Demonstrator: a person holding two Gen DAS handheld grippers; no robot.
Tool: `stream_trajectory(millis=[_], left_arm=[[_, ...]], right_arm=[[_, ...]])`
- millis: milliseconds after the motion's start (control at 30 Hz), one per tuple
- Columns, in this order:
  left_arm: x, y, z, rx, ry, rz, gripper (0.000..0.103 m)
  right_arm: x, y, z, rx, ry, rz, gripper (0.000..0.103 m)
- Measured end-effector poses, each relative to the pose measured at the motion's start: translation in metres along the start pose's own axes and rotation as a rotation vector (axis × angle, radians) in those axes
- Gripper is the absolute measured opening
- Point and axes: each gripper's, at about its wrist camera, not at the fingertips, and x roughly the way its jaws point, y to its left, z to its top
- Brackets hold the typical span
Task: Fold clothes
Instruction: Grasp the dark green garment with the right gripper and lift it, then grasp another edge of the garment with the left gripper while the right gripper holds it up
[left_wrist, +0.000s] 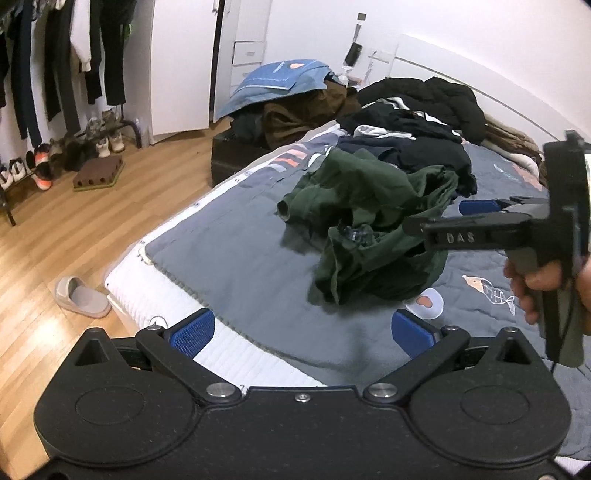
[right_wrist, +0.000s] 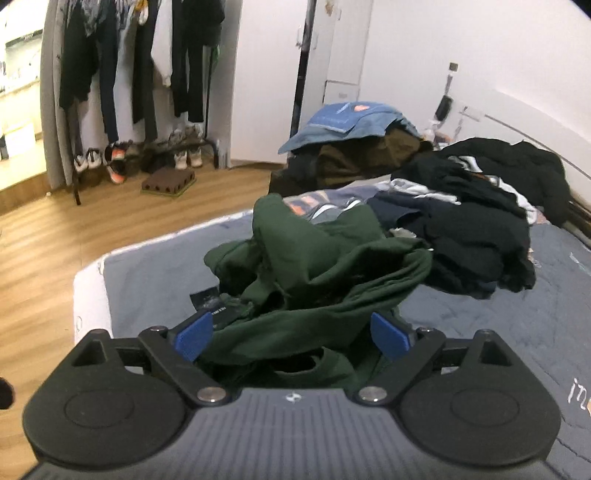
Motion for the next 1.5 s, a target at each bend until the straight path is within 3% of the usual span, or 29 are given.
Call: stream_trajectory(millis=[300, 333, 367, 433, 467, 500, 600, 733, 1067, 1367, 1500], left_arm=[[0.005, 0.001, -0.005, 0.006, 0.023, 0.024, 0.103], [0.005, 0.001, -0.005, 0.006, 0.025, 0.025, 0.103], [0.005, 0.001, -0.005, 0.007, 0.026, 0.026, 0.103], [0.004, 0.0, -0.005, 0.009, 0.025, 0.029, 0.103], [0.004, 0.0, -0.004, 0.008, 0.024, 0.031, 0.103], [0.004, -0.001, -0.004, 0.007, 0.023, 0.032, 0.103], [0.002, -0.001, -0.004, 0.007, 0.019, 0.035, 0.103], [0.0, -0.005, -0.003, 0.012, 0.013, 0.038, 0.103], [-0.015, -0.023, 0.003, 0.047, -0.041, 0.027, 0.103], [-0.023, -0.048, 0.003, 0.099, -0.07, -0.029, 0.103], [-0.02, -0.062, -0.004, 0.163, -0.073, -0.058, 0.103]], right_arm=[[0.033, -0.019, -0.002, 0.179, 0.073, 0.015, 0.093], [0.037, -0.022, -0.002, 0.199, 0.081, 0.016, 0.088], [0.041, -0.024, -0.002, 0.219, 0.089, 0.018, 0.082], [0.046, -0.028, -0.004, 0.265, 0.104, 0.02, 0.047], [0.047, -0.03, -0.005, 0.295, 0.11, 0.021, 0.038], [0.046, -0.031, -0.006, 0.314, 0.109, 0.005, 0.019], [0.036, -0.038, -0.009, 0.375, 0.077, -0.008, 0.01], [0.017, -0.051, -0.014, 0.466, 0.048, 0.054, 0.008], [-0.049, -0.09, 0.001, 0.595, -0.104, 0.063, 0.006], [-0.105, -0.12, 0.013, 0.539, -0.2, 0.008, 0.006], [-0.097, -0.12, -0.009, 0.502, -0.134, 0.037, 0.006]])
